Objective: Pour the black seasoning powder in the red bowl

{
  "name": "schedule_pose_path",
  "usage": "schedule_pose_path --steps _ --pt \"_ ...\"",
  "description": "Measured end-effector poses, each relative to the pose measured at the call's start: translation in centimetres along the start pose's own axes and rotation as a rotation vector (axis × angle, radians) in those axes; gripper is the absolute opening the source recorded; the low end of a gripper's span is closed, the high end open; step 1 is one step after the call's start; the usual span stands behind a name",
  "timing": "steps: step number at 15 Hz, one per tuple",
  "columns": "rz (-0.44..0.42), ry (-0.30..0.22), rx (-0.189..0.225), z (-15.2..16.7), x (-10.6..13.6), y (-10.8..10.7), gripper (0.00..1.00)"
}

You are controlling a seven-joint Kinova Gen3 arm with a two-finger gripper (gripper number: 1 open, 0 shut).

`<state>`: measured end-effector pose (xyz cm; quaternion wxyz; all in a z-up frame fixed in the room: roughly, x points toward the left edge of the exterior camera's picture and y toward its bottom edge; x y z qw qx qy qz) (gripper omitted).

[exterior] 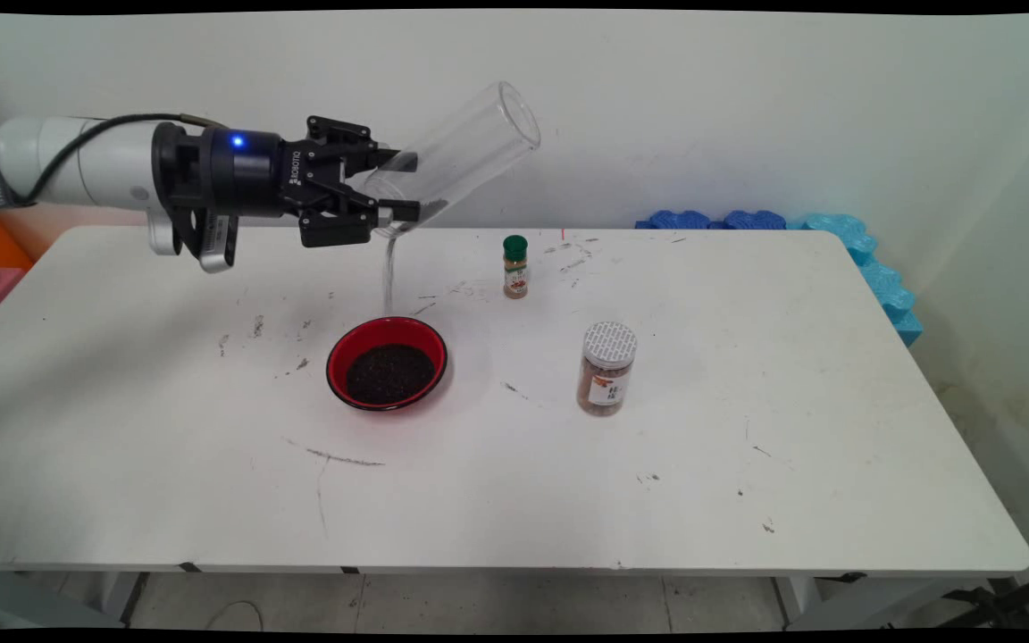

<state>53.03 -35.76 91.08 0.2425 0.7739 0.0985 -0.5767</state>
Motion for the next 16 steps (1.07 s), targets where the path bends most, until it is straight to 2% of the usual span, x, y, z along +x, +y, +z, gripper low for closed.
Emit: schedule_pose_path --steps 9,16 --pt "-0.001 -0.044 0.0 0.2 1.2 -0.1 0.0" --pt "0.0 -0.059 -0.002 0.2 2.2 -0.2 0.0"
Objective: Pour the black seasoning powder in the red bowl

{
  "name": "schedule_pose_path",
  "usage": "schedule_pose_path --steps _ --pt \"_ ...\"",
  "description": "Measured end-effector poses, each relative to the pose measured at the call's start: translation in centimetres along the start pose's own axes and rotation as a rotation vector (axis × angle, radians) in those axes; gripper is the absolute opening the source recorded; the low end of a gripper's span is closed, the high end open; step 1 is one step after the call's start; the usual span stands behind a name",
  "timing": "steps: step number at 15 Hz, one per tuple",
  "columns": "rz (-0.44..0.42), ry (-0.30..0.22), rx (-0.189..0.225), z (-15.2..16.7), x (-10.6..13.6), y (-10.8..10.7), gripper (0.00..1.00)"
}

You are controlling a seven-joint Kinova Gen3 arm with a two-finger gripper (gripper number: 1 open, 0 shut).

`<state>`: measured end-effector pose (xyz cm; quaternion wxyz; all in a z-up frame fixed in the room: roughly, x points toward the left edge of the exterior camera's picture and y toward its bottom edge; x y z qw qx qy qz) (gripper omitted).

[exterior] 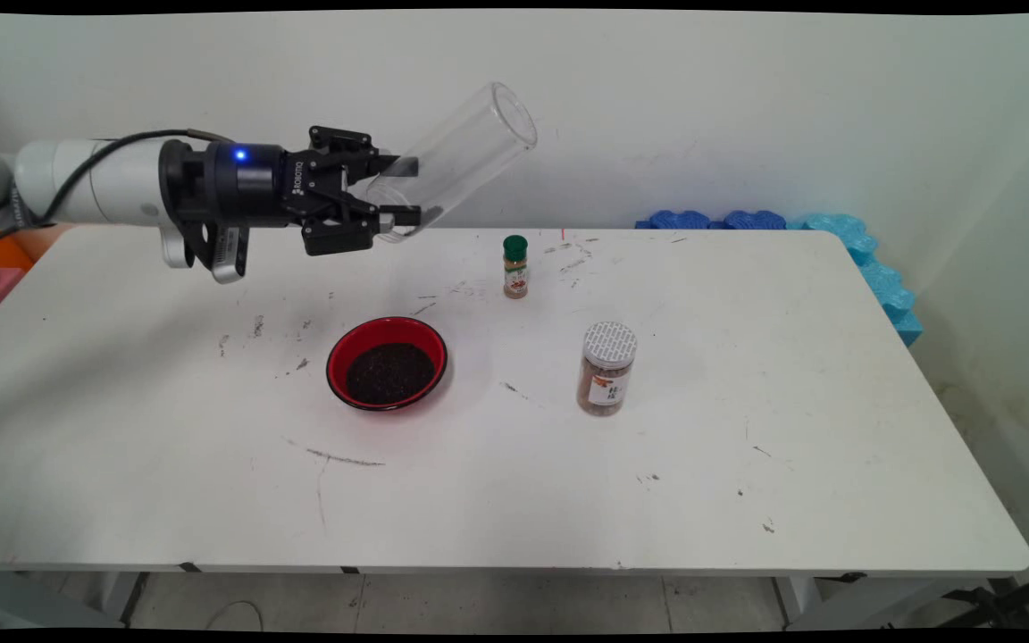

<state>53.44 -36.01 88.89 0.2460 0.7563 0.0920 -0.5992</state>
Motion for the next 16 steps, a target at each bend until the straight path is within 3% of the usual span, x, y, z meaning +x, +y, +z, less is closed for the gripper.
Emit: schedule_pose_path --steps 7,16 --pt "-0.005 -0.013 -0.003 0.18 0.62 -0.17 0.0" --pt "-0.035 -0.082 -0.03 0.74 0.24 0.39 0.0"
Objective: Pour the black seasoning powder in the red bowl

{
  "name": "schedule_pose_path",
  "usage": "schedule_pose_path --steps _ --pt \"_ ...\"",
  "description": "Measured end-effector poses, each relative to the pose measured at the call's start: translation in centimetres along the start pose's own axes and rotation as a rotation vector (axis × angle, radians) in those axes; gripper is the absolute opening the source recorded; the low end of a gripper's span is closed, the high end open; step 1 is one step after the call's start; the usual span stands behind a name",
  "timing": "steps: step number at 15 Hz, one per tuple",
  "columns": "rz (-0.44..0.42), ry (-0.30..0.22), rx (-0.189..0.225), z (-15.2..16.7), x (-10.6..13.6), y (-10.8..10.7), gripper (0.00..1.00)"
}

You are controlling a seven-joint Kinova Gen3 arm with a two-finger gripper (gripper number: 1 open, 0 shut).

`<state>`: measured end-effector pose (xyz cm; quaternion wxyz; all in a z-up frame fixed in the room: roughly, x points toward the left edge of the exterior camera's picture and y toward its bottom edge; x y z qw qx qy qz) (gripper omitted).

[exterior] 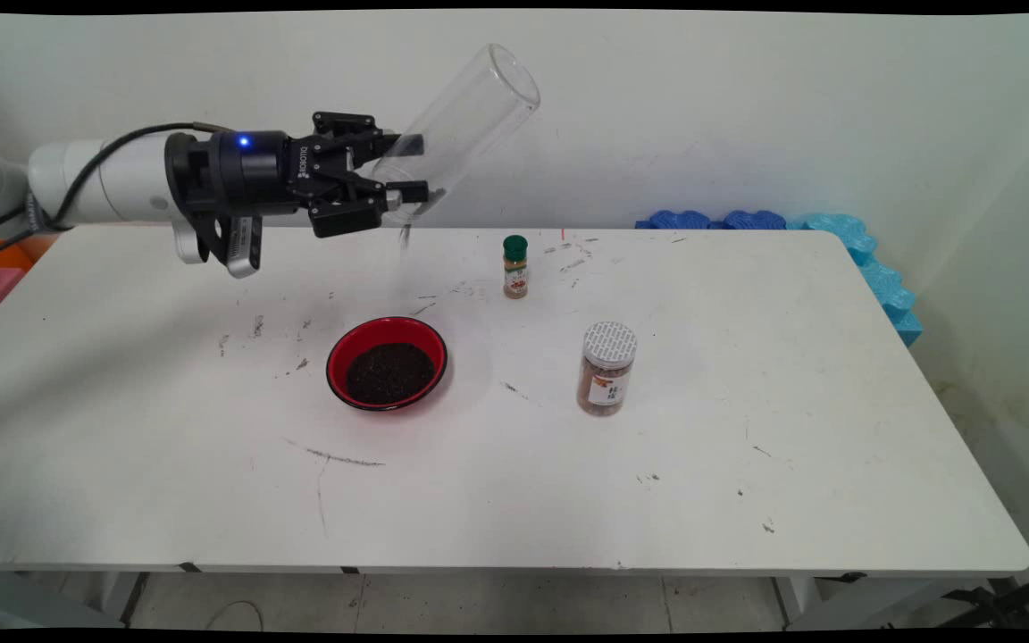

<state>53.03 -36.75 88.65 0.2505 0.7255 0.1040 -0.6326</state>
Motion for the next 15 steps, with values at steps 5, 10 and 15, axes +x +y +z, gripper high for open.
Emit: schedule_pose_path --steps 5,10,15 --pt "-0.004 -0.034 -0.006 -0.03 0.14 0.36 0.0" --pt "-0.009 -0.055 0.0 -0.25 0.27 0.35 0.0" --pt "-0.006 -0.058 0.002 -0.41 0.38 0.37 0.0"
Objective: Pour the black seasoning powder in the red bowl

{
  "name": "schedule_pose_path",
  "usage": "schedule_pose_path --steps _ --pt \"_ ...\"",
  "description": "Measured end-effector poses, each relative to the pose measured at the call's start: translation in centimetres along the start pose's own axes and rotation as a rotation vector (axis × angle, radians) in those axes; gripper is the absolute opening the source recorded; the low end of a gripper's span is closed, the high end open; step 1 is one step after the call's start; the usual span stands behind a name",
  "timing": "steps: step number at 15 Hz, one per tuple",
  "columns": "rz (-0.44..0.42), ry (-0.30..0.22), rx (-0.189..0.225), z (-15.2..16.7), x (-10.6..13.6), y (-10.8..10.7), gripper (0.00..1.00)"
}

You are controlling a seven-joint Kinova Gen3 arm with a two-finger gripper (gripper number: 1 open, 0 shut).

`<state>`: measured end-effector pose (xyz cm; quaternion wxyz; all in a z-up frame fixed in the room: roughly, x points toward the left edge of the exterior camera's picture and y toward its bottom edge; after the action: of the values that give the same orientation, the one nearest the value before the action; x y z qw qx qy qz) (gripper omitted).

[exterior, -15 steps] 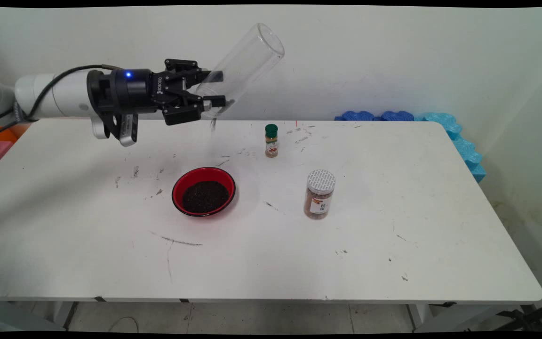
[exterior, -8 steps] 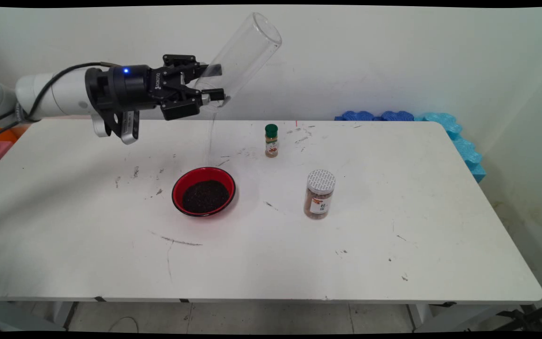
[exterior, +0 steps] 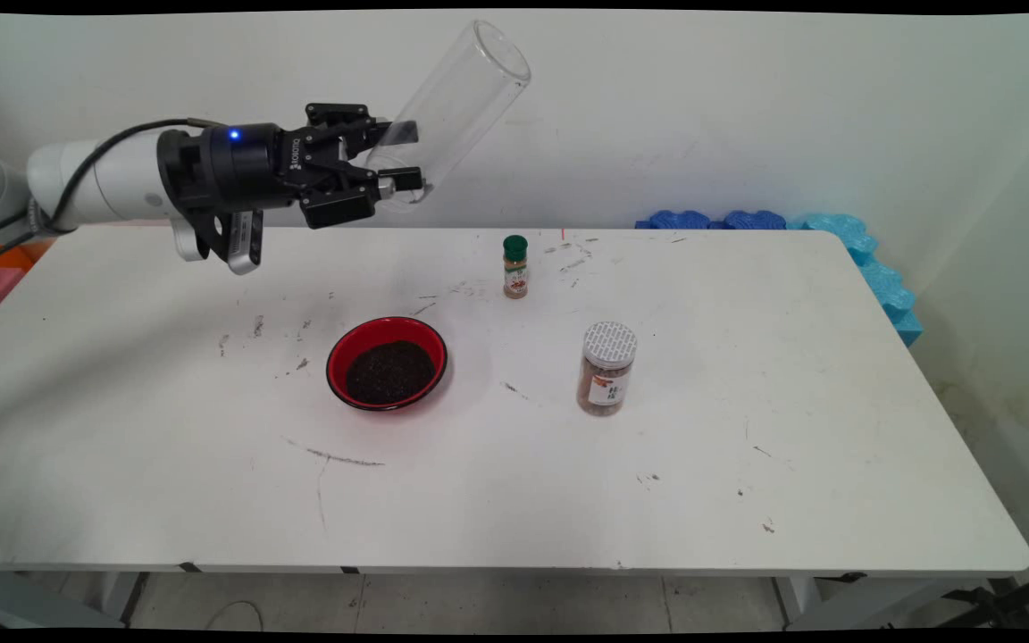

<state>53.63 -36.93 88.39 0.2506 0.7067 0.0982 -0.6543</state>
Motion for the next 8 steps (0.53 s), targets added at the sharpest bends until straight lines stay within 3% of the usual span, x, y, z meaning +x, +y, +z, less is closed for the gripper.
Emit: schedule_pose_path --steps 8 --pt "0.091 0.048 0.022 -0.51 -0.29 0.07 0.0"
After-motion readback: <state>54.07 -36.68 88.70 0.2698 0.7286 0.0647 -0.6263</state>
